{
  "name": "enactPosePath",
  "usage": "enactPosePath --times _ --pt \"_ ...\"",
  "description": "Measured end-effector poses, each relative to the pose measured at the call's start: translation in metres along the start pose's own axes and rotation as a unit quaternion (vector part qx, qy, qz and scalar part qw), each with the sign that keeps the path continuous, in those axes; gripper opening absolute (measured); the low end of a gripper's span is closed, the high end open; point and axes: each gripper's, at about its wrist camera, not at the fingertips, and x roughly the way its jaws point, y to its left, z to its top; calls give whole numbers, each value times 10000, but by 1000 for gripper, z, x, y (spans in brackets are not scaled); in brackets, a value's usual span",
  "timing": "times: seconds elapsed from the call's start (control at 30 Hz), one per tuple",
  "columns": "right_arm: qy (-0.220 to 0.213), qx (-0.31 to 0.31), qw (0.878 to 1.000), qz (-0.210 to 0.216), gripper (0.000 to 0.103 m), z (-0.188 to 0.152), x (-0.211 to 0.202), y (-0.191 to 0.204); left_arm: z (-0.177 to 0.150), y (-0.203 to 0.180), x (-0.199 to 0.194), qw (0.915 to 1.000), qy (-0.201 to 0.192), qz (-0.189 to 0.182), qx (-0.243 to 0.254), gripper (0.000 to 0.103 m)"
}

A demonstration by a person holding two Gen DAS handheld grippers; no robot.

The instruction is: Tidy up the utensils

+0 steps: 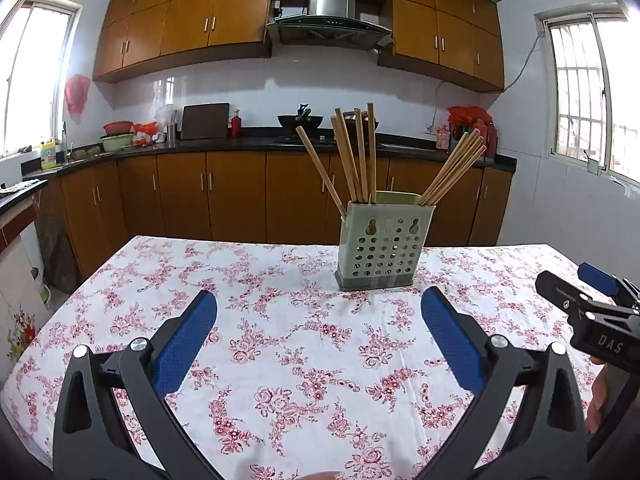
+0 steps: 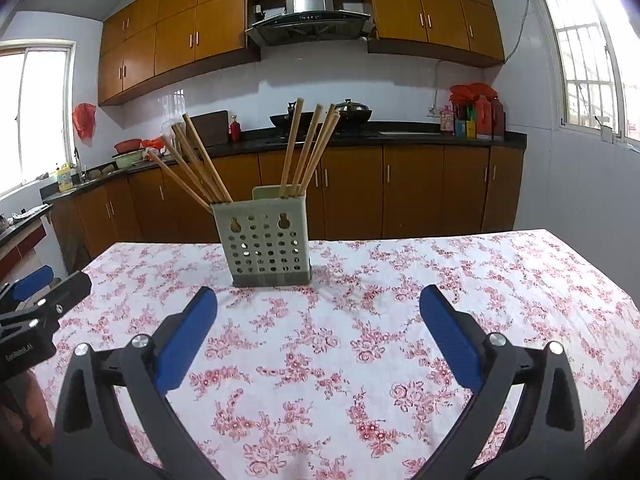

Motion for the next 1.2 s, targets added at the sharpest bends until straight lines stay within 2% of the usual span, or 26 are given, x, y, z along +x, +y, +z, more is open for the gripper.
enactPosePath --times 1.2 --pt "64 -47 10000 38 99 -4 2 4 -4 2 0 9998 95 105 -118 101"
